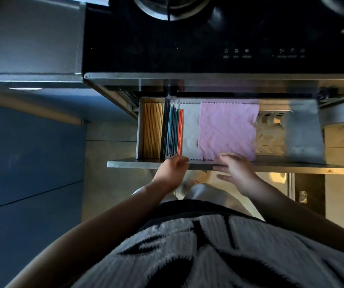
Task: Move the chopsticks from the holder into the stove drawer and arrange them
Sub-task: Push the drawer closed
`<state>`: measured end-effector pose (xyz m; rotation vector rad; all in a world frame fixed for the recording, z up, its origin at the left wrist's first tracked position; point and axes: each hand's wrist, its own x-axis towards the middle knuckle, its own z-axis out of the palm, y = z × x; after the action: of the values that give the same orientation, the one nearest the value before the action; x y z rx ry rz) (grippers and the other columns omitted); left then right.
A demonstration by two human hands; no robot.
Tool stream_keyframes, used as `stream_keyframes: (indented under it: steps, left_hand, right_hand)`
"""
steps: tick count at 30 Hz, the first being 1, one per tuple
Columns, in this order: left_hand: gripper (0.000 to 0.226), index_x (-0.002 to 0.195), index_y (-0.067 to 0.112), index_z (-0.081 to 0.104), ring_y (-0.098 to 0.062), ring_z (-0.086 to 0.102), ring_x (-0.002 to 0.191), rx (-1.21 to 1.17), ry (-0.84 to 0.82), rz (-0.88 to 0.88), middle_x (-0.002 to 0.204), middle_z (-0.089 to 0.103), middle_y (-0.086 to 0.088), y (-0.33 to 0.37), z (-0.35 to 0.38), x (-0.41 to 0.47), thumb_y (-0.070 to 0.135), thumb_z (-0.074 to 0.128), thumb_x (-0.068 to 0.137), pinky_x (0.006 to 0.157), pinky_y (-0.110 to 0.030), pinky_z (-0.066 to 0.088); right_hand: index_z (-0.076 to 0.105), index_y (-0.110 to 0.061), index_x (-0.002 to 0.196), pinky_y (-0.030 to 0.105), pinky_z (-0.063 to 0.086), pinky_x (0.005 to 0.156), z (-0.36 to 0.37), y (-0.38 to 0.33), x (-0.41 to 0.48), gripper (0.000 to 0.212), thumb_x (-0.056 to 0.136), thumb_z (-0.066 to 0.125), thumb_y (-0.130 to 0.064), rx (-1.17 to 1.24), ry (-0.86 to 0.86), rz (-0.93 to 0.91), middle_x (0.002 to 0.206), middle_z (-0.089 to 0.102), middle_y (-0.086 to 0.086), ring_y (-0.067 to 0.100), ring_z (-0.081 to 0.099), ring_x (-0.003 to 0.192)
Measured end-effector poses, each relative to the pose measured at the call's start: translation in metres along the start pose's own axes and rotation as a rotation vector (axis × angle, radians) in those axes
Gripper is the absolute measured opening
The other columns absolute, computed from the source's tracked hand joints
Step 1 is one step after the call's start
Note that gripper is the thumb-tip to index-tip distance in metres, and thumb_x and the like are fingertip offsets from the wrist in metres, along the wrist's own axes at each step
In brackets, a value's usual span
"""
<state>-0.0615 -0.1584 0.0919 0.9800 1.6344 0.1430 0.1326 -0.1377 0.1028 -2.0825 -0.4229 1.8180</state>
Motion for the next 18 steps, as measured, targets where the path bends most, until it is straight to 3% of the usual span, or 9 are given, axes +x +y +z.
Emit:
stream_keyframes:
  steps: [3, 5, 7, 10, 13, 15, 18]
  left_hand:
    - [0.016, 0.102, 0.004, 0.069, -0.018, 0.06, 0.07, -0.237, -0.067, -0.243, 0.092, 0.066, -0.01, -0.004, 0.013, -0.004, 0.014, 0.058, 0.095, 0.061, -0.026, 0.051]
    - [0.01, 0.096, 0.009, 0.064, -0.013, 0.056, 0.066, -0.213, -0.134, -0.335, 0.085, 0.061, -0.006, -0.005, 0.015, -0.006, 0.012, 0.055, 0.097, 0.051, -0.02, 0.05]
    - [0.013, 0.098, 0.01, 0.064, -0.01, 0.056, 0.067, -0.227, -0.174, -0.394, 0.082, 0.059, -0.001, -0.006, 0.02, -0.008, 0.013, 0.051, 0.1, 0.054, -0.018, 0.049]
    - [0.019, 0.11, 0.01, 0.064, -0.016, 0.063, 0.071, -0.409, -0.13, -0.494, 0.093, 0.066, -0.004, -0.01, 0.027, -0.008, 0.023, 0.058, 0.097, 0.07, -0.031, 0.049]
    - [0.01, 0.098, 0.015, 0.065, -0.018, 0.065, 0.073, -0.59, -0.116, -0.527, 0.103, 0.069, -0.004, -0.011, 0.033, -0.005, 0.023, 0.061, 0.095, 0.073, -0.033, 0.05]
    - [0.01, 0.099, 0.015, 0.066, -0.019, 0.064, 0.079, -0.671, -0.117, -0.54, 0.109, 0.068, -0.003, -0.008, 0.036, -0.002, 0.023, 0.061, 0.096, 0.067, -0.031, 0.05]
    - [0.023, 0.114, 0.009, 0.063, -0.019, 0.062, 0.085, -0.752, -0.108, -0.542, 0.116, 0.066, -0.002, -0.003, 0.04, -0.001, 0.025, 0.059, 0.097, 0.065, -0.032, 0.047]
  right_hand:
    - [0.061, -0.011, 0.108, 0.034, 0.051, 0.071, -0.017, 0.015, -0.003, 0.017, 0.098, 0.051, -0.022, -0.006, -0.038, 0.075, 0.107, 0.069, 0.009, 0.023, 0.066, 0.087]
    - [0.062, -0.012, 0.099, 0.033, 0.05, 0.071, -0.028, 0.025, -0.002, 0.016, 0.098, 0.05, -0.023, -0.027, -0.05, 0.134, 0.11, 0.068, 0.01, 0.024, 0.065, 0.089]
    - [0.062, -0.01, 0.104, 0.034, 0.049, 0.072, -0.036, 0.032, 0.0, 0.02, 0.098, 0.048, -0.025, -0.023, -0.047, 0.218, 0.108, 0.067, 0.009, 0.026, 0.064, 0.093]
    - [0.05, -0.01, 0.124, 0.033, 0.05, 0.069, -0.044, 0.033, 0.004, 0.03, 0.099, 0.046, -0.027, 0.09, -0.068, 0.313, 0.111, 0.064, 0.01, 0.028, 0.062, 0.096]
    - [0.046, -0.014, 0.127, 0.036, 0.051, 0.073, -0.047, 0.028, 0.008, 0.03, 0.099, 0.045, -0.024, 0.199, -0.067, 0.332, 0.122, 0.06, 0.012, 0.031, 0.061, 0.105]
    - [0.049, -0.013, 0.123, 0.04, 0.051, 0.08, -0.048, 0.025, 0.01, 0.027, 0.099, 0.046, -0.024, 0.246, -0.072, 0.345, 0.124, 0.058, 0.01, 0.03, 0.061, 0.107]
    - [0.053, -0.01, 0.099, 0.043, 0.047, 0.092, -0.049, 0.021, 0.012, 0.014, 0.099, 0.045, -0.021, 0.3, -0.086, 0.355, 0.112, 0.061, 0.01, 0.03, 0.06, 0.108]
